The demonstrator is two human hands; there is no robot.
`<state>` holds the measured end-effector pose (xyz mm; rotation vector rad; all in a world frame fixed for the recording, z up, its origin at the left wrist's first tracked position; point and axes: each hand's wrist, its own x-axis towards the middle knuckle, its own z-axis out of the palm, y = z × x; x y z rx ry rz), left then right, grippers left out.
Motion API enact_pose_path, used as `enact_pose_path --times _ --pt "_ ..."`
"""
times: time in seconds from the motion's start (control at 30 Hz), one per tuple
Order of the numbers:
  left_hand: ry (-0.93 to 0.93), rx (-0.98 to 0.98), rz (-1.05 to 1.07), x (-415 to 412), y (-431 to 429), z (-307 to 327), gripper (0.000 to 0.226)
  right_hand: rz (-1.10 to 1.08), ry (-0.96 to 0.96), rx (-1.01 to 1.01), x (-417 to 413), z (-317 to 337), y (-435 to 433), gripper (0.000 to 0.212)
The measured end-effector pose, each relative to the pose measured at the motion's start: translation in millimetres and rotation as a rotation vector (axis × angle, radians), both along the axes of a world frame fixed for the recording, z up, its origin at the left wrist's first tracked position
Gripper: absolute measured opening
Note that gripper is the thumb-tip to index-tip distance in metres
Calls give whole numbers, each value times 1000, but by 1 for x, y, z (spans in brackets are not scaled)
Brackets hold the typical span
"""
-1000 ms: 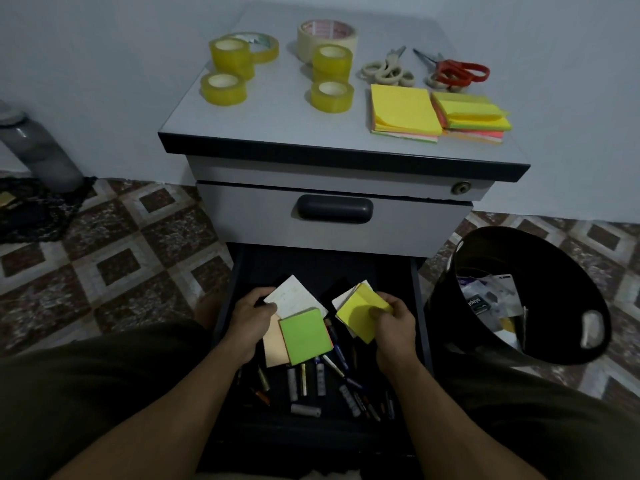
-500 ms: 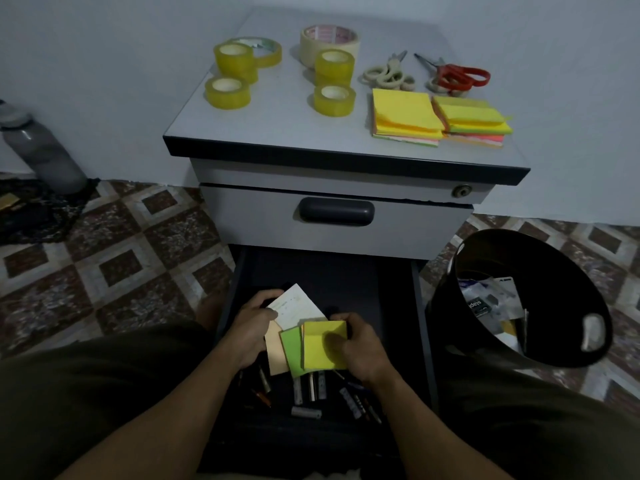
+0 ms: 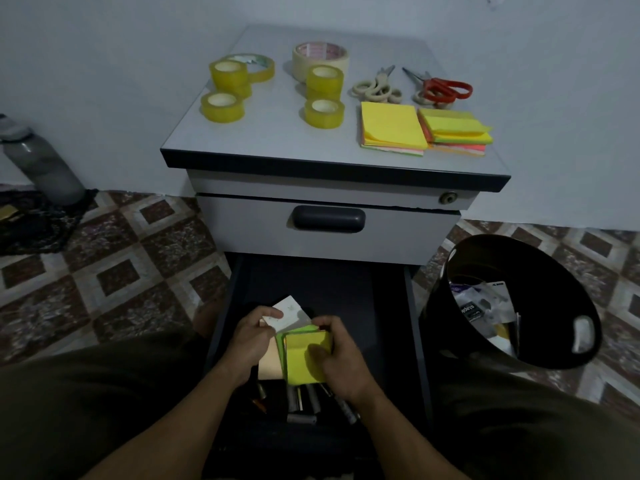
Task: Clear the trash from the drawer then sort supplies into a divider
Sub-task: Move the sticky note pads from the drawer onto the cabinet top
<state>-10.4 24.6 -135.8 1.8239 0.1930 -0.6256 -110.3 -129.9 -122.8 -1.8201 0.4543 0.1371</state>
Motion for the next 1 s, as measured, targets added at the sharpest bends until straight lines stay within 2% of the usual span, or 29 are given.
enact_pose_path --times 0.13,0.2,0.3,0.47,0.6,0.77,0.9,1.0 --pt "-75 16 1 -1 1 2 12 -115 58 144 -1 3 -11 32" --pt "-91 37 -15 -1 2 3 15 -233 73 223 1 5 -18 37" --pt "-59 55 -71 1 6 6 25 -394 72 245 7 12 -33 33" --pt "12 -51 -140 2 7 16 33 -504 31 336 14 17 -42 32" --pt "143 -195 -127 -4 0 29 44 -491 39 389 17 19 -38 33" --pt "253 -363 -32 -9 -8 37 57 -426 88 589 14 22 -29 38" --pt "196 -404 19 -12 -10 48 54 -376 85 652 13 28 -28 38" --pt "95 -344 50 -19 -11 55 45 -382 53 698 11 38 -27 37"
